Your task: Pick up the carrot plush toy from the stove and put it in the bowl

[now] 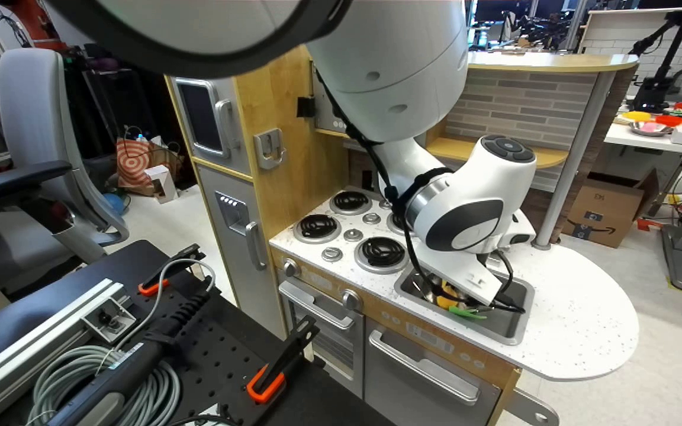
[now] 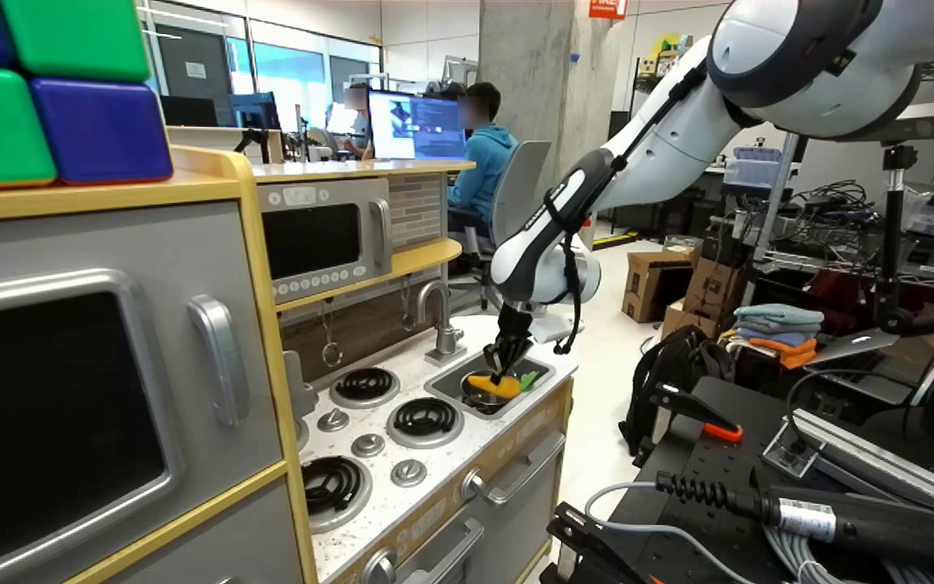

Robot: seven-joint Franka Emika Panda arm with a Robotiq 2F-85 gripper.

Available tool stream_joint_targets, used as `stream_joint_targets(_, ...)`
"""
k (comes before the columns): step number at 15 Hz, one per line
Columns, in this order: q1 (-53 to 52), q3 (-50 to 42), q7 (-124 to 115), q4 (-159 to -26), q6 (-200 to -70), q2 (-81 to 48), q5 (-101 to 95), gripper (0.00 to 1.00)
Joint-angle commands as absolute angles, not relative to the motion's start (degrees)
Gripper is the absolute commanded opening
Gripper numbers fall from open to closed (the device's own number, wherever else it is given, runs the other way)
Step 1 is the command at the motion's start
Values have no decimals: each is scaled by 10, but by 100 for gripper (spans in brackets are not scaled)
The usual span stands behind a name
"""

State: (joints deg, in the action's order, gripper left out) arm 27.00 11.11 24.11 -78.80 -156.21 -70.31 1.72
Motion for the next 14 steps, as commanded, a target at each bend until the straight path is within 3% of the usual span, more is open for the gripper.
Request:
stream_joint_targets(1,267,113,248,-795,-1578,-708,27,38)
stream_joint_targets(5,277,124,261,-834,-1624,-679,23,67)
stream_joint_targets(9,312,160,284,-942,-1748,-609,4,97)
stream_joint_targets(14,404,254,320,-1072,-1714,-516,-38,100)
